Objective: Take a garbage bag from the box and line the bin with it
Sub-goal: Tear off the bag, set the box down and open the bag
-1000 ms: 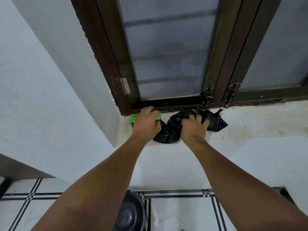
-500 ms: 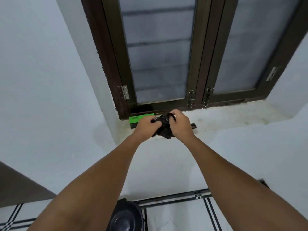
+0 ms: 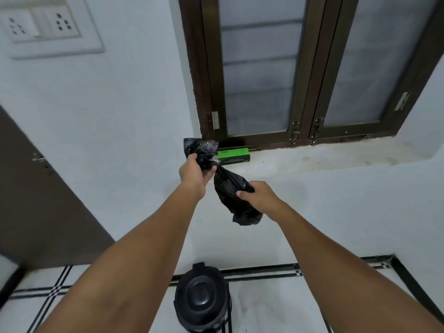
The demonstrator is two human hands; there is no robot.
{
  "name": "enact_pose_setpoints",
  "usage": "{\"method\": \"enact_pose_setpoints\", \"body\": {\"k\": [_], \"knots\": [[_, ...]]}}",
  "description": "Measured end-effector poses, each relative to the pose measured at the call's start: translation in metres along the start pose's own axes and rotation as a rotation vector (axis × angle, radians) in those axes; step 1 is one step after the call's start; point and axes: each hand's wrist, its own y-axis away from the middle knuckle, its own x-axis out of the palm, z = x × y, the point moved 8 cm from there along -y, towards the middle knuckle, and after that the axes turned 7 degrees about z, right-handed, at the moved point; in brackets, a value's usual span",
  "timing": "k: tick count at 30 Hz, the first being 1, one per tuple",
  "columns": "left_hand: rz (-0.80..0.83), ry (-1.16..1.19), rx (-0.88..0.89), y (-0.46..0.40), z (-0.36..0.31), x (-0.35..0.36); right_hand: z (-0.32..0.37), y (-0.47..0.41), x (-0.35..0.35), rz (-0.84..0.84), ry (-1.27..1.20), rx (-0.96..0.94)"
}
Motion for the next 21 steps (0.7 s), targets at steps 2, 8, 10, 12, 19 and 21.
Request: {"method": "enact_pose_setpoints", "body": {"k": [2,8,10,12,19,21], "knots": [[-0.066,-0.223,0.067,0.009,-0.009,-0.022,0.001,0.009,0.007,-0.009,-0.097,0.026],[0.129,-1.035,-0.032,0.072,0.013,-0.063,0.008,0.049,0.04,-0.055,-0.245,-0.022],[0.299,-0.969,-0.296,0.1,0.045,-0.076,0.004,0.062,0.055,-0.063,-0.303,-0.012],[0.337,-0.821,-0.334,0.119,0.062,-0.093,0.002,0.077,0.075,-0.036,-0.367,0.004],[0.009,-0.326,-0.092,0.131,0.039,-0.141,0.011,0.106,0.135,0.239,-0.577,0.136],[-0.087,-0.212,-0.034,0.131,0.027,-0.152,0.017,0.109,0.146,0.32,-0.578,0.169]]}}
